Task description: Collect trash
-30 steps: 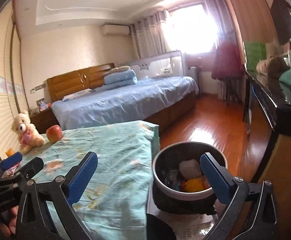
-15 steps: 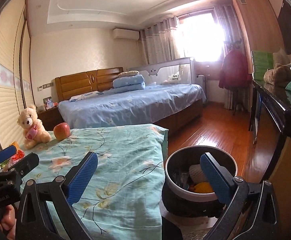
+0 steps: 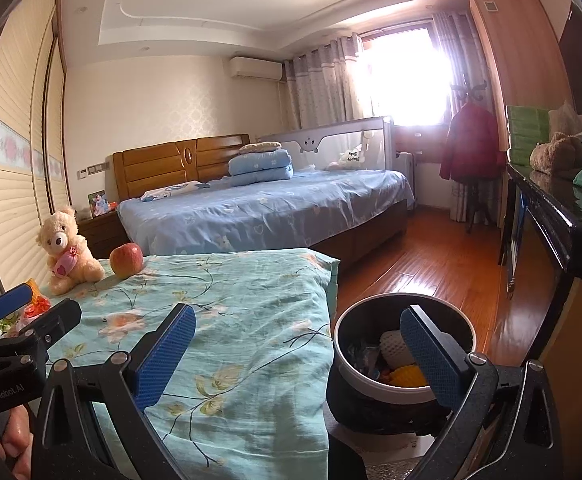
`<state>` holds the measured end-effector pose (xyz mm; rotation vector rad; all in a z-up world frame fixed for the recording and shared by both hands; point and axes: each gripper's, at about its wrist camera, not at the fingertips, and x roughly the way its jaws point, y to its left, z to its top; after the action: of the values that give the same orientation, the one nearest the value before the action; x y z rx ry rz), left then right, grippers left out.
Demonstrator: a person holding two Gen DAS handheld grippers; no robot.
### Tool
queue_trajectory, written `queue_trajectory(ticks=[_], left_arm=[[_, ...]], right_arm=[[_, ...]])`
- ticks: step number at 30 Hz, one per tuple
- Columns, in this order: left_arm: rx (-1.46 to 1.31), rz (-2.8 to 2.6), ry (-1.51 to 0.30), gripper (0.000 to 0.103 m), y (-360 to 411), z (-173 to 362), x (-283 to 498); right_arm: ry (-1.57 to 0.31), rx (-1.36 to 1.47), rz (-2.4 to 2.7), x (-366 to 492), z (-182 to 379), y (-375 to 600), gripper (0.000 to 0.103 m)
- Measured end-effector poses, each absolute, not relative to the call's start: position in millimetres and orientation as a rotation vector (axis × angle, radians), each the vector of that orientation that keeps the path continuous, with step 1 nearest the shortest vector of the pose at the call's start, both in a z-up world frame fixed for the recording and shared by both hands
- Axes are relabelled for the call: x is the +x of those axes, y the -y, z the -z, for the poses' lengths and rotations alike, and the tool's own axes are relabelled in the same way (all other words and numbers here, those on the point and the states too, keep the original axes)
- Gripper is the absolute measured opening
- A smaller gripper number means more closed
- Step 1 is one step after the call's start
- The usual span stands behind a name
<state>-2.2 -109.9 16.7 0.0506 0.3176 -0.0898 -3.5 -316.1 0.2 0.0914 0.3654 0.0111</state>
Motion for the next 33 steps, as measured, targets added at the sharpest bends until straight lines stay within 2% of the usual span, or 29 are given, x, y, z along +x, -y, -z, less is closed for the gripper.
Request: queue_trajectory(ticks=[33], left_arm=[[0.036,0.090,-0.323,0.103,107.2,-16.8,-1.2]], right_arm=[[-0.371,0.091,-0.018,-4.4,-1.8,312.6,0.103]])
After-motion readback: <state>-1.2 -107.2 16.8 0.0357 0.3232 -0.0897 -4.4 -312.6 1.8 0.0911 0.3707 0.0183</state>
